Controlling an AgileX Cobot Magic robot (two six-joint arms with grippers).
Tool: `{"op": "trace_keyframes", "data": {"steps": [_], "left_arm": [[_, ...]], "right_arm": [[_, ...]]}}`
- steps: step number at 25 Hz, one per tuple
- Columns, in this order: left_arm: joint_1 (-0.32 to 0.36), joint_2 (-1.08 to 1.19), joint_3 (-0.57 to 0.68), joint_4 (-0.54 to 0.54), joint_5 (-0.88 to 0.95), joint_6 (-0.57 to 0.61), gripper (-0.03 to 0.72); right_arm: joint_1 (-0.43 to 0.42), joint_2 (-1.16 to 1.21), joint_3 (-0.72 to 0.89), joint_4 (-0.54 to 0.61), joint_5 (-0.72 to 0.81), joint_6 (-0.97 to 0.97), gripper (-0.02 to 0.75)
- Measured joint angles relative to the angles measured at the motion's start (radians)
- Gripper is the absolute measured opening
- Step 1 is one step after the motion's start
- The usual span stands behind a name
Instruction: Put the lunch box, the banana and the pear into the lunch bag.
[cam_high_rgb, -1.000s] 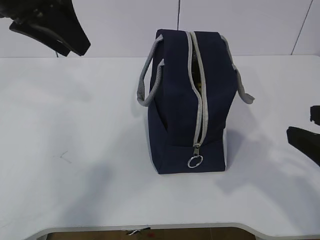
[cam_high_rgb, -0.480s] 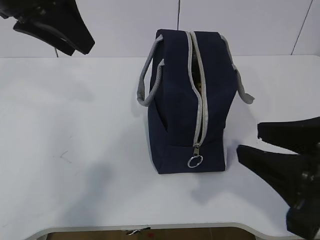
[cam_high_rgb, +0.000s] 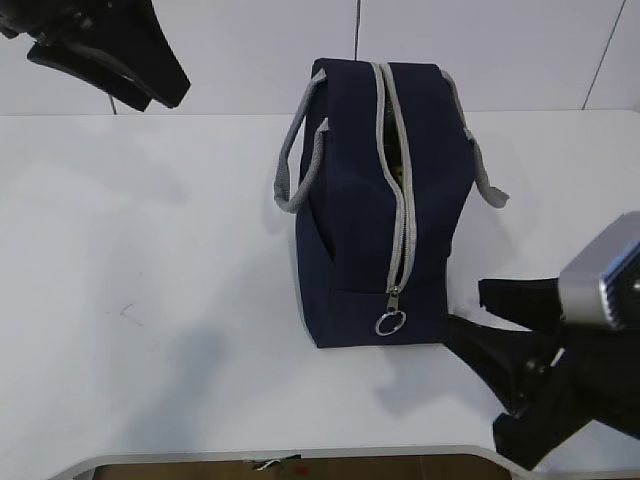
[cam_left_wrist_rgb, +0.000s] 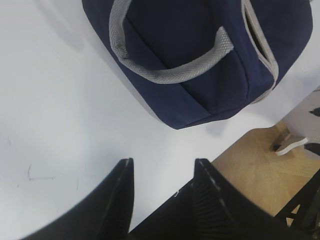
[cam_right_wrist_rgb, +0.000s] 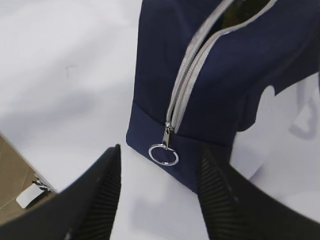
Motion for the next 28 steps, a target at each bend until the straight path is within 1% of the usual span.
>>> {"op": "trace_keyframes", "data": {"steps": [3,7,9,17,24,28], "left_arm": [[0.0,0.0,0.0,0.0,0.0,0.0,0.299],[0.0,0.0,0.0,0.0,0.0,0.0,0.299],[0.0,0.0,0.0,0.0,0.0,-0.001,0.299],[0.0,0.0,0.0,-0.002,0.0,-0.002,0.299],[0.0,0.0,0.0,-0.002,0.0,-0.002,0.299],[0.0,0.0,0.0,-0.002,0.0,-0.002,0.298]], "right_arm": [[0.0,0.101,0.0,-0.051,-0.07,0.087,0.408],[0.0,0.212,0.0,-0.142,-0.216,0.231,0.408],[0.0,0.26,0.0,-0.169,-0.269,0.268,0.408],[0.0,0.411,0.0,-0.178,-0.325,0.309,0.408],[0.0,0.551,-0.004,-0.18,-0.467,0.313,0.408],[0.0,0.636,-0.006,-0.18,-0.577,0.314,0.408]]}}
